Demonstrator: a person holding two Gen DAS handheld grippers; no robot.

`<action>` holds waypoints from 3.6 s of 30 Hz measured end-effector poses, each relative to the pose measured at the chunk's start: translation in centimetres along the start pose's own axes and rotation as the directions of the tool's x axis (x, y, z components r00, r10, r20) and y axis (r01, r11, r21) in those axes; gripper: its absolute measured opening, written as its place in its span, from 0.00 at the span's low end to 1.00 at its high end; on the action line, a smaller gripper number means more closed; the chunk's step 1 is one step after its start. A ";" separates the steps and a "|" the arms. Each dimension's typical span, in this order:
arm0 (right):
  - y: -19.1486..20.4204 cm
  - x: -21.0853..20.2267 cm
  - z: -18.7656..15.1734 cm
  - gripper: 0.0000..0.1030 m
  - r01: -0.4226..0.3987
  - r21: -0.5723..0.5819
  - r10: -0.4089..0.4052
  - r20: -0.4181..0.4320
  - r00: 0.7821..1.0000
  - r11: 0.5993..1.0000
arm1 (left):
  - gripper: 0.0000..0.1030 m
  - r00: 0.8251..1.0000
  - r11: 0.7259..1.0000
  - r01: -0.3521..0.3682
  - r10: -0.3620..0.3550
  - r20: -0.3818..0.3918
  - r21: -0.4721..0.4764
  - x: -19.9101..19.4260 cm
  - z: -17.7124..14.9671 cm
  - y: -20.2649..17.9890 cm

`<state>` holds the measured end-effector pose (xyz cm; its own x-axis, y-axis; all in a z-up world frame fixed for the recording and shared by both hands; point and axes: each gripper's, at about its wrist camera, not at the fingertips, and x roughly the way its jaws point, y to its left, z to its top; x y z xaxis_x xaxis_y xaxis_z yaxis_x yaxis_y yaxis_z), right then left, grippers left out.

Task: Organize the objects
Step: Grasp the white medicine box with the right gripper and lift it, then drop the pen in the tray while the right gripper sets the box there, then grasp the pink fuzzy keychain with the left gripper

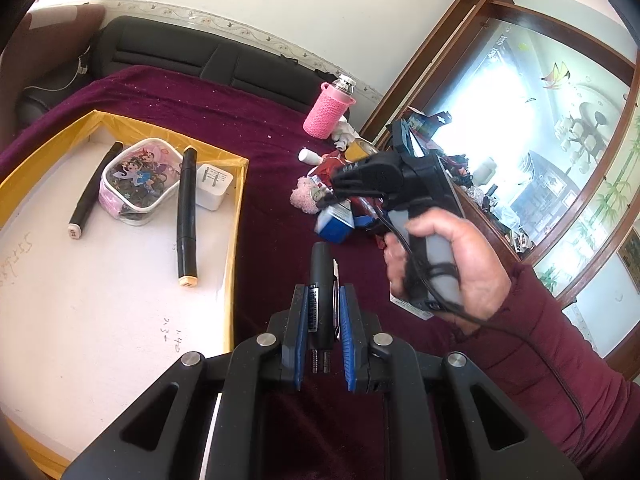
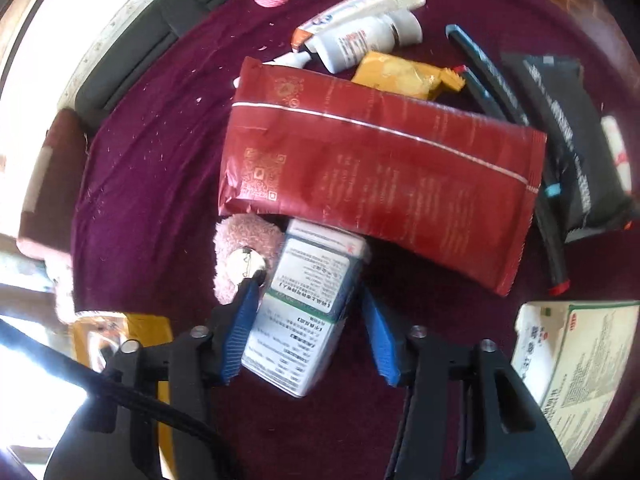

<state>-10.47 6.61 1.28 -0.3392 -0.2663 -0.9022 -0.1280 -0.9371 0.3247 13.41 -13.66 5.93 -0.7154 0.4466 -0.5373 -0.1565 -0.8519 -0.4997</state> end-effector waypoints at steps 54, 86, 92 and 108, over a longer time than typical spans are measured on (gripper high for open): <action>20.1 4.8 -14.1 0.32 -0.438 -0.432 0.287 -0.371 0.883 0.789 | 0.42 0.871 0.839 -0.485 0.488 -0.056 -0.245 0.1 9.2 18.0; -0.3 -12.0 -9.2 0.55 -0.350 -0.399 0.415 0.089 0.905 0.848 | 0.65 0.899 0.925 -0.345 0.374 0.230 -0.156 -6.3 7.7 0.8; -10.9 -15.7 -5.8 0.61 -0.261 -0.266 0.331 0.270 0.904 0.928 | 0.65 0.940 0.951 -0.306 0.308 0.145 -0.036 -1.7 7.1 -3.7; -20.0 -8.8 1.0 0.62 -0.304 -0.025 0.293 0.350 0.890 0.952 | 0.65 0.853 0.802 -0.468 0.519 -0.046 0.370 16.4 7.3 -9.2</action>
<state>-5.89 27.94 3.04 -0.6656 -0.4328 -0.6080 0.0048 -0.8172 0.5763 -1.84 -0.52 6.64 -0.6608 -0.0488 -0.7490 -0.0425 -0.9939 0.1022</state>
